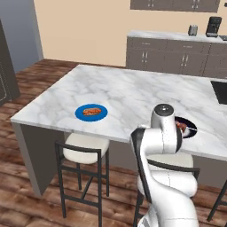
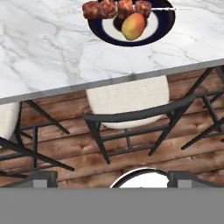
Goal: Pick up the mango and apple from the fridge and place one fruit on each plate on the dining counter.
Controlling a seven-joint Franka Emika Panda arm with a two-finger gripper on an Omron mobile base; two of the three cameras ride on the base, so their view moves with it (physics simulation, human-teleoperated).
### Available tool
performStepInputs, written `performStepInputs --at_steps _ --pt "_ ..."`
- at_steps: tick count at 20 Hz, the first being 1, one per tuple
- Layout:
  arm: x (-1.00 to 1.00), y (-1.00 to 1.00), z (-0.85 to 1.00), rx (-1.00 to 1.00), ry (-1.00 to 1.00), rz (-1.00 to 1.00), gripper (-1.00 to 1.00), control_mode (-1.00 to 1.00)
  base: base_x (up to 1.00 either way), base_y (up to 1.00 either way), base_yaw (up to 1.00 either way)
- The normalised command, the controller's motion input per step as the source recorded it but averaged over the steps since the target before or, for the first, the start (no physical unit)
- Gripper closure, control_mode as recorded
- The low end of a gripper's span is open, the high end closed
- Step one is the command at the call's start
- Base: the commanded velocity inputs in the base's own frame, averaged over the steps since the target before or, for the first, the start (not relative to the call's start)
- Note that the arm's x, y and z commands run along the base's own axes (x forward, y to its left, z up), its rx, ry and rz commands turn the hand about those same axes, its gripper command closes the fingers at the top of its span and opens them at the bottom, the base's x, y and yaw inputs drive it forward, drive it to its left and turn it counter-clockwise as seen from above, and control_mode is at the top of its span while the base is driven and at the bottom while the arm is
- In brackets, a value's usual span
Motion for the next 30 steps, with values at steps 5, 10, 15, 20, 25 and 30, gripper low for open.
performStepInputs --at_steps 5,10,15,20,25,30 --pt "0.07 0.21 -0.36 -0.14 0.03 0.07 -1.0 -1.0 0.0 0.0 0.0" --pt "0.23 0.0 -0.4 -0.02 0.06 0.14 -1.0 -1.0 0.0 0.0 0.0" --pt "0.22 -0.12 -0.07 0.01 0.06 0.22 -1.0 -1.0 0.0 0.0 0.0" --pt "0.0 -0.18 0.0 0.01 0.0 0.34 -1.0 -1.0 0.0 0.0 0.0" --pt "-0.07 -0.31 0.0 0.05 -0.06 0.26 -1.0 -1.0 0.0 0.0 0.0" --pt "0.0 -0.21 0.0 0.04 0.0 0.12 -1.0 -1.0 0.0 0.0 0.0"
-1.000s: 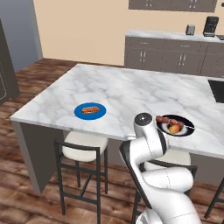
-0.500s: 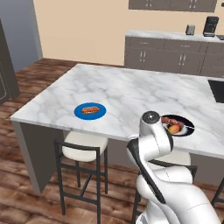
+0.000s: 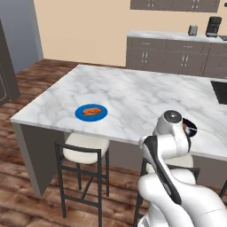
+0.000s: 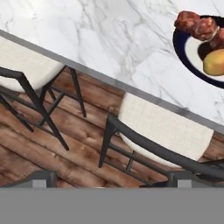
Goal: Pick up the mango and apple from the fridge and place one fruit on each plate on the dining counter.
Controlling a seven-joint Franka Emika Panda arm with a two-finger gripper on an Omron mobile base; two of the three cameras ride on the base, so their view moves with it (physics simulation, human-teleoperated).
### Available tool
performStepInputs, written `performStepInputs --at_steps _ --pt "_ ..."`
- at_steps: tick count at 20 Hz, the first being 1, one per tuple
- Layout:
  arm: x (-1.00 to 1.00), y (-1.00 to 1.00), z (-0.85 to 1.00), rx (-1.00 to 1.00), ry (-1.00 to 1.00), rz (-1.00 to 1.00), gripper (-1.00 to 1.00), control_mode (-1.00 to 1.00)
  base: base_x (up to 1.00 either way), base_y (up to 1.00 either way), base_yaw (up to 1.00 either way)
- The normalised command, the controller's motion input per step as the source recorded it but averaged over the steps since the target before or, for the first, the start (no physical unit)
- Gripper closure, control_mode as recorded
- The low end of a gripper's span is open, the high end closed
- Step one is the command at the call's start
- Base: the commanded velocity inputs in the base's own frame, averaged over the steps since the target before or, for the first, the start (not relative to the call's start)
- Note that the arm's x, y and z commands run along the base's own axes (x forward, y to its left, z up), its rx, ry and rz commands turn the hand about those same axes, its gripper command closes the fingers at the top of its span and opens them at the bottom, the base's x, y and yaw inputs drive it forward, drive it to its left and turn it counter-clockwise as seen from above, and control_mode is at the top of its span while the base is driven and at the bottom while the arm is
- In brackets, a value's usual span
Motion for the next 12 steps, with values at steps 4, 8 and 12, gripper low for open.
performStepInputs --at_steps 4,8,12 --pt "0.0 -0.09 0.0 0.0 0.0 0.09 -1.0 -1.0 0.0 0.0 0.0" --pt "0.0 0.0 0.0 0.0 0.0 0.0 -1.0 1.0 -0.45 -0.01 0.18" --pt "0.0 0.0 0.0 0.0 0.0 0.0 -1.0 1.0 -0.57 0.2 0.28"
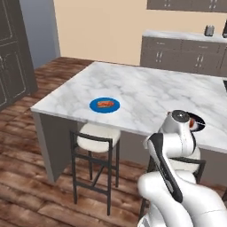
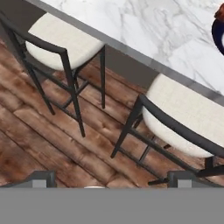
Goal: Pick up the mango and apple from the fridge and place one fruit on each plate on the dining counter.
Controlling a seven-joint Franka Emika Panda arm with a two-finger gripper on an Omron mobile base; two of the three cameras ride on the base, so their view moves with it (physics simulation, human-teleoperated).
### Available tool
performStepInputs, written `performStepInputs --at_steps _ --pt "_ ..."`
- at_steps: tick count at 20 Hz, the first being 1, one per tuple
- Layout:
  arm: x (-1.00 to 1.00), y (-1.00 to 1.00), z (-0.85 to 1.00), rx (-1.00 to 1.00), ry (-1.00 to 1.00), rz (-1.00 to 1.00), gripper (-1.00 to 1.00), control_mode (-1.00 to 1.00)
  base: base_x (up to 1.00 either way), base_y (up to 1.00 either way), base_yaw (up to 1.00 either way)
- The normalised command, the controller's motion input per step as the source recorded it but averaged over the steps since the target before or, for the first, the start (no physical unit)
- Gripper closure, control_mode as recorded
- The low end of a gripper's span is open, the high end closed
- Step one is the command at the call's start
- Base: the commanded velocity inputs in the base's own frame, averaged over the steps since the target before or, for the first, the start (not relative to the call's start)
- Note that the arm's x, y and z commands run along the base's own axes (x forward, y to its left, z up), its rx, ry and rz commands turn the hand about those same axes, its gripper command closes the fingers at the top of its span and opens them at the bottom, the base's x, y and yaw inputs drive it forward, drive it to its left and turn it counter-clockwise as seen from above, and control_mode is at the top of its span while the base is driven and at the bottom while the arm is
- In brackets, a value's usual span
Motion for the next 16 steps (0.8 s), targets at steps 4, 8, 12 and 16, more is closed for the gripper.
performStepInputs --at_steps 4,8,12,16 --pt "0.0 0.0 0.0 0.0 0.0 0.0 -1.0 1.0 -0.16 0.63 0.34" --pt "0.0 0.0 0.0 0.0 0.0 0.0 -1.0 1.0 0.03 0.93 0.29" --pt "0.0 0.0 0.0 0.0 0.0 0.0 -1.0 1.0 0.32 0.88 0.23" --pt "0.0 0.0 0.0 0.0 0.0 0.0 -1.0 1.0 0.42 0.89 0.17"
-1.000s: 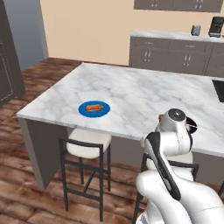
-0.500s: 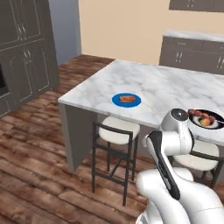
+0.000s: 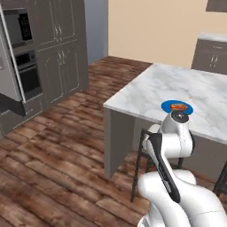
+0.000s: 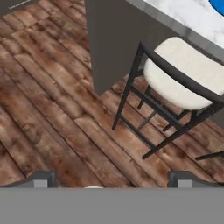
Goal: Pick up the mango and apple from the fridge and place one fruit on each plate on the dining counter.
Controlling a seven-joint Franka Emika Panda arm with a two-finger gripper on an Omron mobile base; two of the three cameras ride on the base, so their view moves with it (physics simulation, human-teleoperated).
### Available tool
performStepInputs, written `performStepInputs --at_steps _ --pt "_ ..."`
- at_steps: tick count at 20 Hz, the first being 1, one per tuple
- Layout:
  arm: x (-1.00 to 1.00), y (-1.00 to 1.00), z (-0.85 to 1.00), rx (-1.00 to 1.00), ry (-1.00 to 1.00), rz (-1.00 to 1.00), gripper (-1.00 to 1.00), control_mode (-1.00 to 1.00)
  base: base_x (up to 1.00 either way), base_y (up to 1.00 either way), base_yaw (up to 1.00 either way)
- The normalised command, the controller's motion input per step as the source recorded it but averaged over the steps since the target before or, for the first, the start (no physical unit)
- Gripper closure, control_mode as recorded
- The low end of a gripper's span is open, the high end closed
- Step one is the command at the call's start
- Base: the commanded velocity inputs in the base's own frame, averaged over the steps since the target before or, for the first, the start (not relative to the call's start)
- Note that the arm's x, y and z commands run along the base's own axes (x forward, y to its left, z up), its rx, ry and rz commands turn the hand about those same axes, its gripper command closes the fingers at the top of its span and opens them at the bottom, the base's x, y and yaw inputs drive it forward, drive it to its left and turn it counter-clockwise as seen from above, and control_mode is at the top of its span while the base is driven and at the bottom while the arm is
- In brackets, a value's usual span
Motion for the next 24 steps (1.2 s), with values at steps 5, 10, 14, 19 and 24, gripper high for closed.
performStepInputs --at_steps 5,10,14,19,24 --pt "0.0 0.0 0.0 0.0 0.0 0.0 -1.0 1.0 0.42 0.84 0.11" --pt "0.0 0.0 0.0 0.0 0.0 0.0 -1.0 1.0 0.3 0.68 0.21" --pt "0.0 0.0 0.0 0.0 0.0 0.0 -1.0 1.0 0.22 0.47 0.32" --pt "0.0 0.0 0.0 0.0 0.0 0.0 -1.0 1.0 0.25 0.47 0.33" --pt "0.0 0.0 0.0 0.0 0.0 0.0 -1.0 1.0 0.45 0.58 0.27"
